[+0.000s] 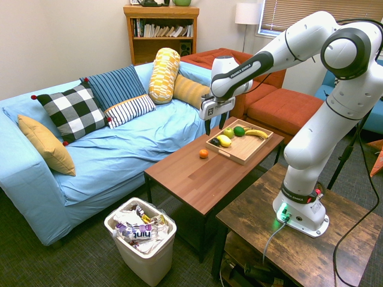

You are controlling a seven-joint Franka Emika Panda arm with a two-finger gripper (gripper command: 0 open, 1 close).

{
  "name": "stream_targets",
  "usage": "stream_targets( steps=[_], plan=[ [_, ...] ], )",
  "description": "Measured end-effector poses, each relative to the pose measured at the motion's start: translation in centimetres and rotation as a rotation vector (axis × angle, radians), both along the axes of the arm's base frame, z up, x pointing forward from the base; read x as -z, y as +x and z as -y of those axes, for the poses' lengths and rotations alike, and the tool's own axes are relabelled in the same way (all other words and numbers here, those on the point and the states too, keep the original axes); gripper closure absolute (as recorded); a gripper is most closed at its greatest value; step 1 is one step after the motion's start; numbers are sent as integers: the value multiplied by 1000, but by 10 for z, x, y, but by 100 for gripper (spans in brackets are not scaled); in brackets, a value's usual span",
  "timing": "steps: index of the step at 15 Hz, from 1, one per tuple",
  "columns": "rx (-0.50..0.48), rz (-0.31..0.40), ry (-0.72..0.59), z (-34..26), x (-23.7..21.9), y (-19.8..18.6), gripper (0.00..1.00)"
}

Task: Put the tangerine in the tray

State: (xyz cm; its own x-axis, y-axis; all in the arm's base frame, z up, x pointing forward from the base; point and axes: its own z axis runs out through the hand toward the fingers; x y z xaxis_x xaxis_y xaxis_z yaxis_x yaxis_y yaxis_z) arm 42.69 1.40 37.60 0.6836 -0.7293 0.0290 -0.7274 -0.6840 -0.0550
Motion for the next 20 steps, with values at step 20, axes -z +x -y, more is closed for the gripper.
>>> stream_targets(
  steps=[20],
  plan=[
    [274,-98,-68,87,201,160,0]
  ],
)
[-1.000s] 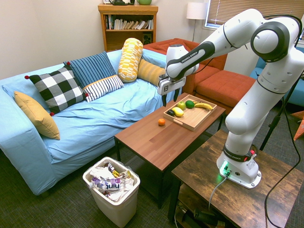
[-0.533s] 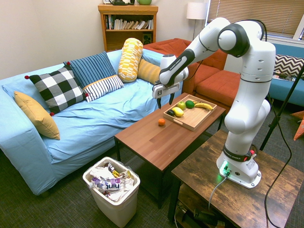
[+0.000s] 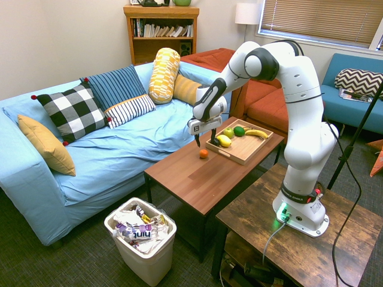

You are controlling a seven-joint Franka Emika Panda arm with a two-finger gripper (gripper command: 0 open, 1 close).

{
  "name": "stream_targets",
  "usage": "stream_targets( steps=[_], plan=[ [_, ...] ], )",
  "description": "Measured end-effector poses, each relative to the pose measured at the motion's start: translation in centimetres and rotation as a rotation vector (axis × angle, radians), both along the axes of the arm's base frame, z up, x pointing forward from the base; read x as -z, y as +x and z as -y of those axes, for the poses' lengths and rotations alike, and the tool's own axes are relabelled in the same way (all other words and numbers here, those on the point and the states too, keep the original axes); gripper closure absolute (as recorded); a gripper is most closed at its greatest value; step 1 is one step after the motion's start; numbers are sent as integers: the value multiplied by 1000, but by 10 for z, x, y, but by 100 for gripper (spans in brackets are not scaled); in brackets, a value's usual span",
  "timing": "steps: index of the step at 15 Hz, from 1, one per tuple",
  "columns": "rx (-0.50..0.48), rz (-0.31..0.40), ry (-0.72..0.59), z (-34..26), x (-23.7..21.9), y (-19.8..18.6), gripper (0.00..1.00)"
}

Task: Put the tangerine in the tray

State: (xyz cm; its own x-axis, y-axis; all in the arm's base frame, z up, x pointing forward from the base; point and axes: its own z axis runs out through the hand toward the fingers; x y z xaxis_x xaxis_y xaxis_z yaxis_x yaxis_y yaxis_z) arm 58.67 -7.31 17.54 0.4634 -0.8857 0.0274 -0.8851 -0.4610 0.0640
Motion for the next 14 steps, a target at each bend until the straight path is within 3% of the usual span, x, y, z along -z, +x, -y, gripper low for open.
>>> stream_targets(
  steps=[7,8,14],
  plan=[
    [22,-47,-13,-4,63,18,0],
    [27,-49,-16,-3,69,20,100],
    [57,-37,-8,2,82,25,100]
  ],
)
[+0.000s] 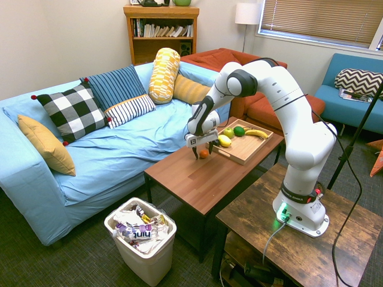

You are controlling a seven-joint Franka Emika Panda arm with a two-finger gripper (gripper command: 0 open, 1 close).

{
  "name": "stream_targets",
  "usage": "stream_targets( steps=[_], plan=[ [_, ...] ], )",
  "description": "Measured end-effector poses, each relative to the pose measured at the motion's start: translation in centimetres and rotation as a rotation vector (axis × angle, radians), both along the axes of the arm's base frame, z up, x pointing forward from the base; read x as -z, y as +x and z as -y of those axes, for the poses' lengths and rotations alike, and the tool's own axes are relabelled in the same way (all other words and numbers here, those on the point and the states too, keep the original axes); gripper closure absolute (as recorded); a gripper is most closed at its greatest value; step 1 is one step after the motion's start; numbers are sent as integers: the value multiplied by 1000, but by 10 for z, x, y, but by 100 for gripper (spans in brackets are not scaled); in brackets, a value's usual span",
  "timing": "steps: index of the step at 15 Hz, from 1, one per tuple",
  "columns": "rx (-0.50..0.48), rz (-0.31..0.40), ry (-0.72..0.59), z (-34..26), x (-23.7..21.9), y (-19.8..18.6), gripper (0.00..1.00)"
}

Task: Put the tangerine in the tray

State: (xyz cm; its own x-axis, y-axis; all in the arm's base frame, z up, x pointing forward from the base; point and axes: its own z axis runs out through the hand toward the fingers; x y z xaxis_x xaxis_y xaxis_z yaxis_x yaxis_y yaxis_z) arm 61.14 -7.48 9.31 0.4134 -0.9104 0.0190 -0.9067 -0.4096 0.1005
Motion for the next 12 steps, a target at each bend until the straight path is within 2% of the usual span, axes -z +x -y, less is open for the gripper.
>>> stream_targets(
  steps=[7,12],
  plan=[
    [4,19,0,1,-5,3,100],
    [10,80,-21,39,-65,3,100]
  ],
)
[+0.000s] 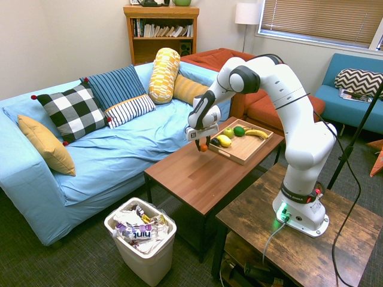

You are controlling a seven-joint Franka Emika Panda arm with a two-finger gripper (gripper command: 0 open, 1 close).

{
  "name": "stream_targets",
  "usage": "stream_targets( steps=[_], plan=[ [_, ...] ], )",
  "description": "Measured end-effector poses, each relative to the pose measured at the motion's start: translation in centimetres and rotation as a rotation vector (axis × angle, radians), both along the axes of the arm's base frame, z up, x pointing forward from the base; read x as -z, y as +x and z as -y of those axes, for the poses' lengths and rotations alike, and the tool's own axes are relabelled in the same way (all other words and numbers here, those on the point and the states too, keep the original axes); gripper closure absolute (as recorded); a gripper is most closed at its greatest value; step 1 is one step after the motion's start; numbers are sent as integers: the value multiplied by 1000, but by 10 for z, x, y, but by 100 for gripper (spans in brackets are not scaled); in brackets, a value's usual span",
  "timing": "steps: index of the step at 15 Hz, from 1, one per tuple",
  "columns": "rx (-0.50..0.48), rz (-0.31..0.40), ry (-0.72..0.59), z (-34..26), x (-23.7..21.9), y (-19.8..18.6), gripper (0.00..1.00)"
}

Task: Put the tangerine in the tray

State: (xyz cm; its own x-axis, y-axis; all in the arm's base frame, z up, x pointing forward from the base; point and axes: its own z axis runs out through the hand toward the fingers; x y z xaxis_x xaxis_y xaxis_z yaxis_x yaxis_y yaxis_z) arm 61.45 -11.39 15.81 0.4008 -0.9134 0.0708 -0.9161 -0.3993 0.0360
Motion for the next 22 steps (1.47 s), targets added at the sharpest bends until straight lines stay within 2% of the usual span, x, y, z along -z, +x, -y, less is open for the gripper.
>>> stream_targets(
  steps=[3,5,10,15,16,22],
  plan=[
    [68,0,-44,63,-36,-36,100],
    [124,-18,-63,113,-40,-63,100],
    [249,-101,-76,192,6,-111,100],
    [312,-138,-77,220,60,-115,100],
    [315,-138,-76,221,64,-112,0],
    [307,-134,-61,224,64,-112,0]
  ],
)
